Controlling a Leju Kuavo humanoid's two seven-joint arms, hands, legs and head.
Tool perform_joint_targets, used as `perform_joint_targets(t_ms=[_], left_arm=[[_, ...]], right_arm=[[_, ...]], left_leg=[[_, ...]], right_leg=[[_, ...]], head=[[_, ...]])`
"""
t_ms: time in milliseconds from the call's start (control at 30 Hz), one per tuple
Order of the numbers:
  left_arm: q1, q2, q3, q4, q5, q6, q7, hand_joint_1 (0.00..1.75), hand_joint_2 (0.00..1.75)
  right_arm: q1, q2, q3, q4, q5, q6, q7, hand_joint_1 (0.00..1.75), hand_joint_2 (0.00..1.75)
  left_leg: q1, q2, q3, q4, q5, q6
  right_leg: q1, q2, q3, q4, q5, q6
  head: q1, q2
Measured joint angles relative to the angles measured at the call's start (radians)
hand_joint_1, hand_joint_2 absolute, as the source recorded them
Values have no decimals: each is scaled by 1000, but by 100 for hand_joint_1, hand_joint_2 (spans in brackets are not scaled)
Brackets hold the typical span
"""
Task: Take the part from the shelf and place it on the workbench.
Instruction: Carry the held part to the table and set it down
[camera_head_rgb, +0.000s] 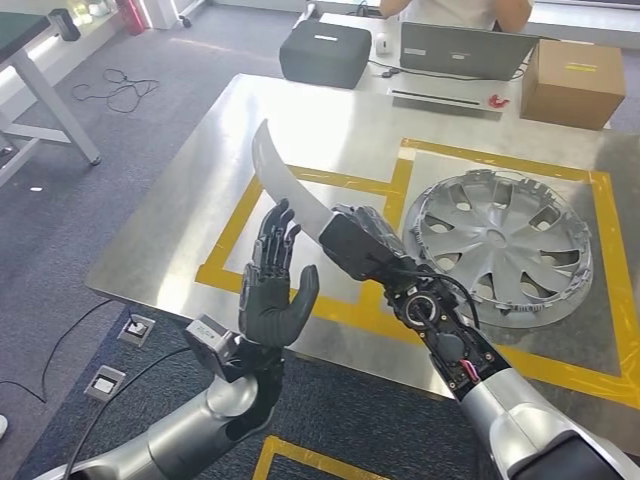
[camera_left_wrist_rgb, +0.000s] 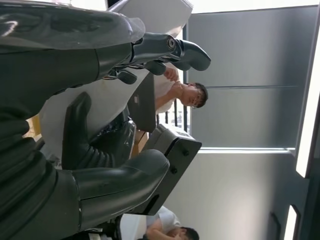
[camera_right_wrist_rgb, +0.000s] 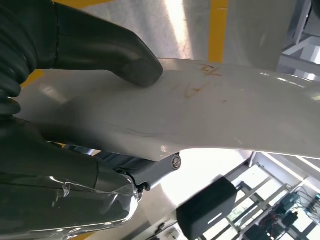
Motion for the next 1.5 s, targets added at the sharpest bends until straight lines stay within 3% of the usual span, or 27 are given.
perform_joint_targets(t_ms=[133, 367, 467, 800, 1400, 1500], left_arm=[[-3, -3, -8, 12, 0, 2, 0, 0, 175], [-3, -9, -17, 24, 3, -12, 0, 0, 175], [-3, -13, -22, 27, 3, -22, 0, 0, 175], [-4, -23, -27, 40, 6, -48, 0, 0, 175], [9, -24, -35, 57, 2, -58, 0, 0, 175], [11, -24, -35, 59, -7, -57, 0, 0, 175]], right_arm=[[-14, 11, 18, 26, 25, -58, 44, 175, 175], [-68, 19, 79, 72, 193, -328, 149, 175, 175], [-90, 20, 97, 93, 250, -377, 170, 175, 175], [-131, 21, 161, 155, 430, -408, 296, 175, 175], [-145, 23, 169, 196, 438, -334, 268, 175, 175], [-143, 25, 170, 196, 439, -327, 269, 44, 44]], left_leg=[[0, 0, 0, 0, 0, 0], [0, 0, 0, 1, 0, 0], [0, 0, 0, 1, 0, 0], [0, 0, 0, 1, 0, 0], [0, 0, 0, 1, 0, 0], [0, 0, 0, 1, 0, 0]], right_leg=[[0, 0, 0, 0, 0, 0], [0, 0, 0, 0, 0, 0], [0, 0, 0, 0, 0, 0], [0, 0, 0, 0, 0, 0], [0, 0, 0, 0, 0, 0], [0, 0, 0, 0, 0, 0]], head=[[0, 0], [0, 0], [0, 0], [0, 0], [0, 0], [0, 0]])
